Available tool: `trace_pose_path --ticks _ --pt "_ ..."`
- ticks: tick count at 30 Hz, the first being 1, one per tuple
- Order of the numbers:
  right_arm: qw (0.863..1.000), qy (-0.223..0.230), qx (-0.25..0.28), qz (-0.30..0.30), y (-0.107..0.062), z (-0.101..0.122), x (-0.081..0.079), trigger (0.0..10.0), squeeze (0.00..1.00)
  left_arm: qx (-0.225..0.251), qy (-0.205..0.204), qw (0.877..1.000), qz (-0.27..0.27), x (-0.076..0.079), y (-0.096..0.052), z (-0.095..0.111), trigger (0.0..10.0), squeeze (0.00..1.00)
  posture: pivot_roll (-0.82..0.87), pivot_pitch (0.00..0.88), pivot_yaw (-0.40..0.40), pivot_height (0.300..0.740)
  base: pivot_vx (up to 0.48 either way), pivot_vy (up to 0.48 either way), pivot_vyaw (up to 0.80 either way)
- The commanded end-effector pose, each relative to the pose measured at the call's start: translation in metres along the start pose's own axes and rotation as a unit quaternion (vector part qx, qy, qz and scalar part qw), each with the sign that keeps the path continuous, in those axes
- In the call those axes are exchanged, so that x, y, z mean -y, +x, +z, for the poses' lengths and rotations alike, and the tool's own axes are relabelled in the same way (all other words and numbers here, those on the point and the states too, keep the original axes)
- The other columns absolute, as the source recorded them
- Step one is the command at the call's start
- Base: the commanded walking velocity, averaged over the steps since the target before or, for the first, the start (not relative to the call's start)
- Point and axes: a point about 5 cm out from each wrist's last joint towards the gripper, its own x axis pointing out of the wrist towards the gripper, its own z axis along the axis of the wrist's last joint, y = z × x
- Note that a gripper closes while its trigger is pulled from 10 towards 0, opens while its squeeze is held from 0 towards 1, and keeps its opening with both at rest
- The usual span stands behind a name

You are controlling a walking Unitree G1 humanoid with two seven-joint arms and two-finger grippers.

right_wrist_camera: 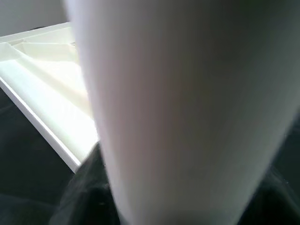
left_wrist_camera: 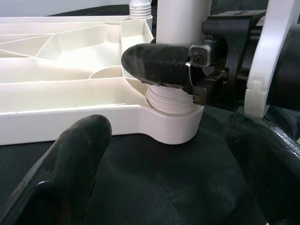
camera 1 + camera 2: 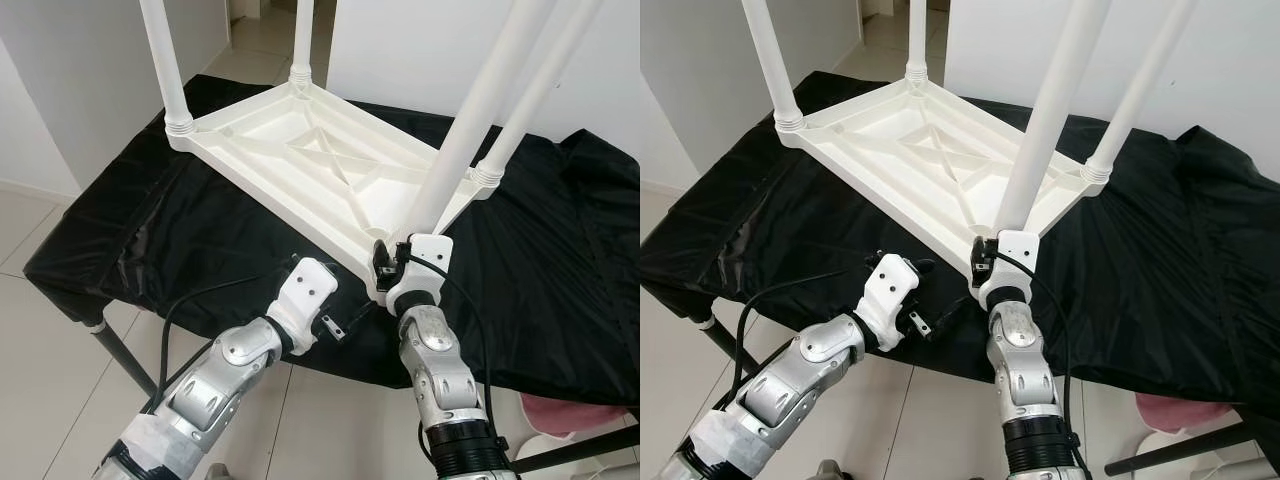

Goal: Building children table

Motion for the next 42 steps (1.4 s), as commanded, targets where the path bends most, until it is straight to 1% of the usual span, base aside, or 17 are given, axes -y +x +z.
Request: trace_pose_path --ticks 1,9,11,12,15,20,21,22,23,24,26,27,28,31,36,37,42 --pt "1.0 0.016 -0.025 0.0 -0.007 -0.013 -0.001 10.0 1.0 0.0 0.004 0.996 -0.085 0.011 -0.001 0.001 10.0 0.0 0.05 0.046 -0.068 0.74 0.0 0.0 0.0" --pt "0.999 0.027 -0.006 0.026 -0.008 -0.01 0.004 10.0 1.0 -0.005 -0.011 0.996 -0.09 0.012 -0.003 -0.001 10.0 0.0 0.05 0.044 -0.07 0.74 0.0 0.0 0.0" --pt "0.998 0.031 0.008 0.057 -0.01 -0.007 0.01 10.0 1.0 -0.007 -0.015 0.996 -0.089 0.011 -0.003 -0.001 10.0 0.0 0.05 0.044 -0.07 0.74 0.0 0.0 0.0" --pt "0.998 0.031 0.008 0.057 -0.01 -0.007 0.01 10.0 1.0 -0.007 -0.015 0.996 -0.089 0.011 -0.003 -0.001 10.0 0.0 0.05 0.044 -0.07 0.74 0.0 0.0 0.0" --pt "0.992 0.039 0.018 0.118 -0.009 -0.001 0.021 10.0 1.0 -0.016 -0.011 0.997 -0.079 0.01 -0.004 -0.002 10.0 0.0 0.05 0.044 -0.068 0.74 0.0 0.0 0.0" --pt "0.989 0.023 0.021 0.148 -0.007 0.002 0.027 10.0 1.0 -0.016 -0.006 0.997 -0.077 0.01 -0.003 -0.002 10.0 0.0 0.05 0.044 -0.069 0.74 0.0 0.0 0.0" --pt "0.986 0.014 0.023 0.164 -0.005 0.004 0.03 10.0 0.96 -0.015 -0.005 0.997 -0.076 0.009 -0.003 -0.002 10.0 0.0 0.05 0.043 -0.07 0.74 0.0 0.0 0.0" --pt "0.986 0.014 0.023 0.164 -0.005 0.004 0.03 10.0 0.96 -0.015 -0.005 0.997 -0.076 0.009 -0.003 -0.002 10.0 0.0 0.05 0.043 -0.07 0.74 0.0 0.0 0.0" --pt "0.983 0.001 0.024 0.18 -0.001 0.005 0.035 10.0 0.0 -0.013 -0.006 0.997 -0.073 0.008 -0.002 -0.001 10.0 0.0 0.05 0.043 -0.072 0.74 0.0 0.0 0.0" --pt "0.983 0.001 0.024 0.18 -0.001 0.005 0.035 10.0 0.0 -0.013 -0.006 0.997 -0.073 0.008 -0.002 -0.001 10.0 0.0 0.05 0.043 -0.072 0.74 0.0 0.0 0.0" --pt "0.979 -0.011 0.022 0.203 0.002 0.007 0.037 10.0 0.0 -0.012 -0.003 0.998 -0.066 0.007 -0.002 -0.001 10.0 0.0 0.05 0.045 -0.073 0.74 0.0 0.0 0.0" --pt "0.973 -0.025 0.02 0.227 0.005 0.007 0.038 10.0 0.0 -0.013 -0.001 0.998 -0.063 0.007 -0.002 0.0 10.0 0.0 0.06 0.044 -0.074 0.74 0.0 0.0 0.0" --pt "0.973 -0.025 0.02 0.227 0.005 0.007 0.038 10.0 0.0 -0.013 -0.001 0.998 -0.063 0.007 -0.002 0.0 10.0 0.0 0.06 0.044 -0.074 0.74 0.0 0.0 0.0" --pt "0.956 -0.062 0.008 0.288 0.01 0.006 0.039 10.0 0.0 -0.017 0.003 0.998 -0.059 0.006 -0.001 0.0 10.0 0.0 0.06 0.045 -0.078 0.74 0.0 0.0 0.0" --pt "0.95 -0.072 0.003 0.304 0.012 0.006 0.039 10.0 0.0 -0.016 0.002 0.998 -0.059 0.006 -0.001 0.001 10.0 0.0 0.06 0.047 -0.079 0.74 0.0 0.0 0.0" --pt "0.949 -0.077 0.001 0.304 0.015 0.006 0.041 0.0 0.0 -0.015 0.002 0.998 -0.058 0.005 -0.001 0.001 10.0 0.0 0.07 0.047 -0.083 0.74 0.0 0.0 0.0" --pt "0.951 -0.081 -0.004 0.297 0.021 0.005 0.048 0.0 0.0 -0.014 0.005 0.999 -0.052 0.004 -0.001 0.002 10.0 0.0 0.07 0.051 -0.083 0.74 0.0 0.0 0.0"
